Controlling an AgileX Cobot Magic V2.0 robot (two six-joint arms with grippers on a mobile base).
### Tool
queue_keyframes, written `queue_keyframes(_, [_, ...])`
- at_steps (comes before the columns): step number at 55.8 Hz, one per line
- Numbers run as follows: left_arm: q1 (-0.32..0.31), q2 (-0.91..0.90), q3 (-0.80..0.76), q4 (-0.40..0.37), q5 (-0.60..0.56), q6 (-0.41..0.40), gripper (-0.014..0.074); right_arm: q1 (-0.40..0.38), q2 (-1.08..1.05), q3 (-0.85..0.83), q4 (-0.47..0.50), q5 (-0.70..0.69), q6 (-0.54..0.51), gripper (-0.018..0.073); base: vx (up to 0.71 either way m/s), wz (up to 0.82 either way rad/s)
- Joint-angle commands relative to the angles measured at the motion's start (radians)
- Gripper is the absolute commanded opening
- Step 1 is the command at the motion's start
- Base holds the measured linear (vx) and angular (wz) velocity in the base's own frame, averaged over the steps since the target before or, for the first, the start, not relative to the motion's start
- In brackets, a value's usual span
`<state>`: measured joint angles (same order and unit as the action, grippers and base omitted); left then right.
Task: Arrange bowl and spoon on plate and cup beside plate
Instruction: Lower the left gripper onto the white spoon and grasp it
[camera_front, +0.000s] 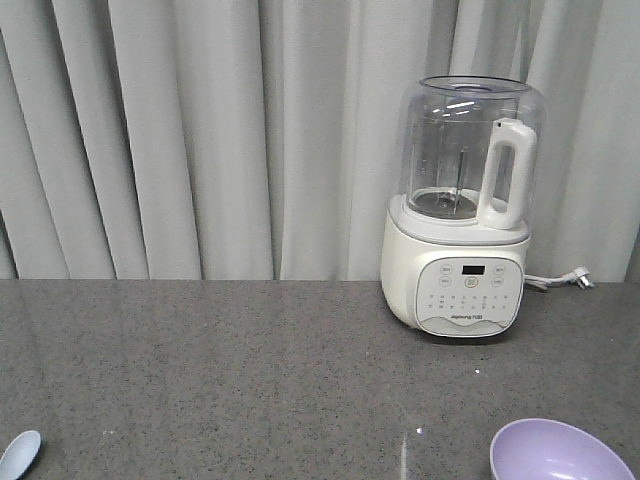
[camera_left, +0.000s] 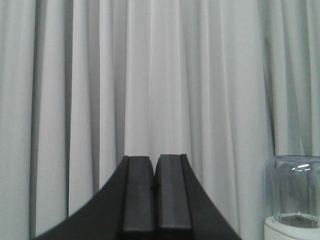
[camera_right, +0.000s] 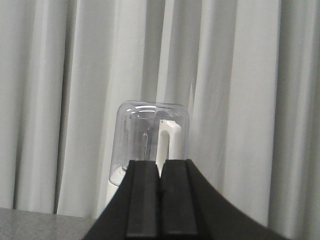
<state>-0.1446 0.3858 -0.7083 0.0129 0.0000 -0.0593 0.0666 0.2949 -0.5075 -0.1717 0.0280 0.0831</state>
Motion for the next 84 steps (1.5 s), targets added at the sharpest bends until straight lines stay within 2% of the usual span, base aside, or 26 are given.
queue_keyframes(1, [0.002, 0.16, -0.091, -0.003, -0.006, 0.007, 0.0, -0.003, 0.116, -0.062, -0.014, -0.138, -0.015, -0.0008, 0.0, 0.0])
queue_keyframes(15, [0.002, 0.356, -0.117, 0.0, 0.011, 0.007, 0.0011, -0.003, 0.265, -0.062, -0.007, -0.169, 0.005, 0.0001, 0.0, 0.0])
queue_keyframes(23, [0.002, 0.385, -0.117, 0.003, 0.006, 0.007, 0.0094, -0.003, 0.27, -0.062, -0.013, -0.167, -0.004, 0.007, 0.0, 0.0])
queue_keyframes(28, [0.002, 0.397, -0.117, 0.003, 0.009, 0.007, 0.0202, -0.003, 0.27, -0.062, -0.013, -0.15, -0.004, 0.0162, 0.0, 0.0])
queue_keyframes(38, [0.002, 0.405, -0.117, 0.003, 0.022, 0.007, 0.0457, -0.003, 0.27, -0.062, -0.011, -0.128, 0.0, 0.0489, 0.0, 0.0])
queue_keyframes(45, [0.002, 0.416, -0.118, 0.003, 0.047, 0.004, 0.0517, -0.003, 0.27, -0.062, -0.011, -0.131, 0.0, 0.064, 0.0, 0.0])
queue_keyframes(47, [0.002, 0.416, -0.128, 0.003, 0.091, 0.004, 0.0516, -0.003, 0.27, -0.062, -0.011, -0.131, 0.0, 0.0657, 0.0, 0.0])
queue_keyframes(52, [0.002, 0.429, -0.195, 0.023, 0.319, 0.004, 0.0502, -0.003, 0.27, -0.062, -0.011, -0.128, 0.0, 0.066, 0.0, 0.0])
queue_keyframes(57, [0.002, 0.486, -0.295, 0.152, 0.571, -0.007, 0.0482, -0.003, 0.27, -0.062, -0.011, -0.123, 0.0, 0.0644, 0.0, 0.0])
queue_keyframes(61, [0.002, 0.569, -0.363, 0.281, 0.749, -0.071, 0.0467, -0.003, 0.27, -0.062, -0.011, -0.123, 0.0, 0.0623, 0.0, 0.0])
queue_keyframes(66, [0.002, 0.681, -0.408, 0.361, 0.934, -0.129, 0.045, -0.003, 0.27, -0.062, -0.011, -0.123, 0.0, 0.059, 0.0, 0.0])
queue_keyframes(69, [0.002, 0.741, -0.406, 0.364, 0.983, -0.123, 0.0442, -0.003, 0.27, -0.062, -0.011, -0.123, 0.0, 0.0573, 0.0, 0.0])
queue_keyframes(73, [0.002, 0.818, -0.406, 0.326, 1.016, -0.099, 0.0436, -0.003, 0.27, -0.062, -0.011, -0.123, 0.0, 0.0555, 0.0, 0.0])
queue_keyframes(80, [0.002, 0.926, -0.406, 0.241, 1.009, -0.044, 0.0429, -0.003, 0.27, -0.062, -0.011, -0.121, 0.0, 0.0546, 0.0, 0.0])
queue_keyframes(84, [0.002, 0.98, -0.406, 0.23, 1.012, -0.031, 0.0429, -0.003, 0.27, -0.062, -0.011, -0.111, 0.0, 0.0546, 0.0, 0.0])
